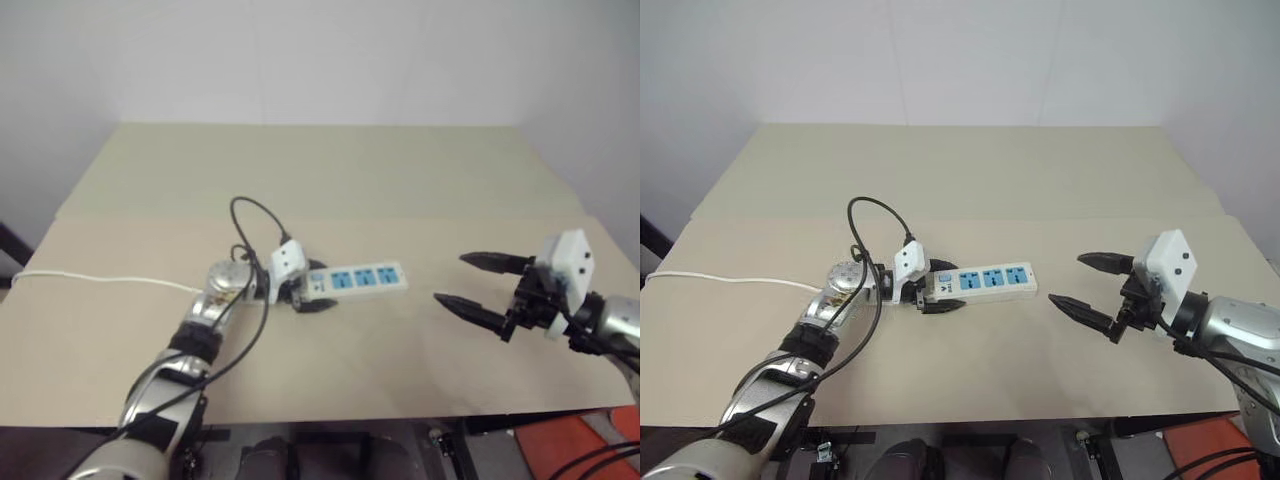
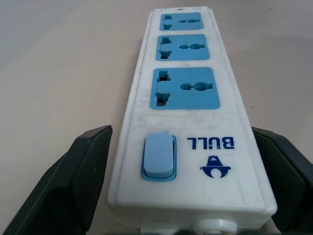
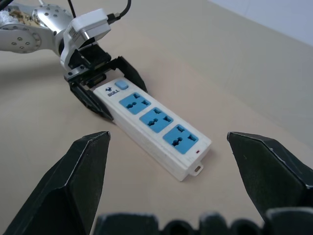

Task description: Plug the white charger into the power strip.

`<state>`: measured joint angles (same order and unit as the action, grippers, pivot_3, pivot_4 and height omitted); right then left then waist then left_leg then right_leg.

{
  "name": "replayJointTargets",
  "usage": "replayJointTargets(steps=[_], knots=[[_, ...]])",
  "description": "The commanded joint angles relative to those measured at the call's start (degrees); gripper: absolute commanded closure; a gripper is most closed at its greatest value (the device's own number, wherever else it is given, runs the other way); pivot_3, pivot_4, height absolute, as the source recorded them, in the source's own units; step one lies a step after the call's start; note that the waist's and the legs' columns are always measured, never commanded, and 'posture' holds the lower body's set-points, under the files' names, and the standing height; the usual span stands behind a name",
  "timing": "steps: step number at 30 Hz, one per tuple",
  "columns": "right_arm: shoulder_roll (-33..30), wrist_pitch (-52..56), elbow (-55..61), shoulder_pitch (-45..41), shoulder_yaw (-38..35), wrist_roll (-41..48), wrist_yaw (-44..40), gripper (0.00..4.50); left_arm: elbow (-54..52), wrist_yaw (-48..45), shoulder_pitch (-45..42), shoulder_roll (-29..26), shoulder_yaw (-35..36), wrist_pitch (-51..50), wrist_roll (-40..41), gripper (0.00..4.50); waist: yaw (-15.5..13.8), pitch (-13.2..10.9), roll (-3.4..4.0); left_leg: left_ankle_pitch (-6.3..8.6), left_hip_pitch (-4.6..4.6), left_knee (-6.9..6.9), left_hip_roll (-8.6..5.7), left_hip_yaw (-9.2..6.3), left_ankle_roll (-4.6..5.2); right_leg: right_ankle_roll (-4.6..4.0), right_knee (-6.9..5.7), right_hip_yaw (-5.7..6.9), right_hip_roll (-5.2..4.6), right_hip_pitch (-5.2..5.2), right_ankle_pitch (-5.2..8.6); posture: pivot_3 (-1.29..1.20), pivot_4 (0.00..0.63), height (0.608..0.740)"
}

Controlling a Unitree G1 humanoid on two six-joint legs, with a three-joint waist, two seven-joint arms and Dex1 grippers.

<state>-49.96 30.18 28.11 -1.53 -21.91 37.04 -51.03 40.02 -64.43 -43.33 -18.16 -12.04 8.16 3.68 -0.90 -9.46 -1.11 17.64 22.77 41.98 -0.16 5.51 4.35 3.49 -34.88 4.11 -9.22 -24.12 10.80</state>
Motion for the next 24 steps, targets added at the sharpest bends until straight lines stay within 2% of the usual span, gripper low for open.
replayJointTargets(steps=[1,8,13,24], knots=[[-0.2,-0.3,1.8,0.5,-3.3,1.1,0.6,0.00,2.2,1.2,0.2,1.0,0.3,2.2,-0.5,0.04,-0.1,0.0,0.00,0.01,-0.01,0.00,0.00,0.00,0.01,0.00,0.00,0.00,-0.02,0.02,0.00,0.00,0.150,0.740],[-0.3,-0.6,1.9,1.4,-3.6,0.9,0.4,0.00,2.1,-2.0,0.8,1.3,3.2,1.1,3.2,0.04,-0.2,0.1,-0.01,0.02,-0.01,0.02,0.00,-0.01,0.04,0.00,-0.01,0.00,-0.04,0.00,0.00,0.00,0.150,0.740],[-0.9,-0.8,1.2,1.1,-3.6,0.9,-0.4,0.00,-0.4,-5.1,2.8,0.3,3.9,-0.2,5.0,1.23,0.2,0.1,-0.01,0.03,0.02,0.01,0.00,-0.01,0.05,0.00,-0.02,0.00,-0.03,-0.02,0.00,0.00,0.150,0.740],[-2.8,-1.1,-2.0,-0.7,-3.2,-0.1,-2.5,0.00,-5.6,-6.9,6.2,-0.8,3.5,-1.2,5.7,1.22,0.2,0.1,-0.01,0.03,0.00,0.00,0.02,-0.01,0.05,0.00,-0.01,-0.01,-0.02,-0.03,0.00,0.00,0.150,0.740]])
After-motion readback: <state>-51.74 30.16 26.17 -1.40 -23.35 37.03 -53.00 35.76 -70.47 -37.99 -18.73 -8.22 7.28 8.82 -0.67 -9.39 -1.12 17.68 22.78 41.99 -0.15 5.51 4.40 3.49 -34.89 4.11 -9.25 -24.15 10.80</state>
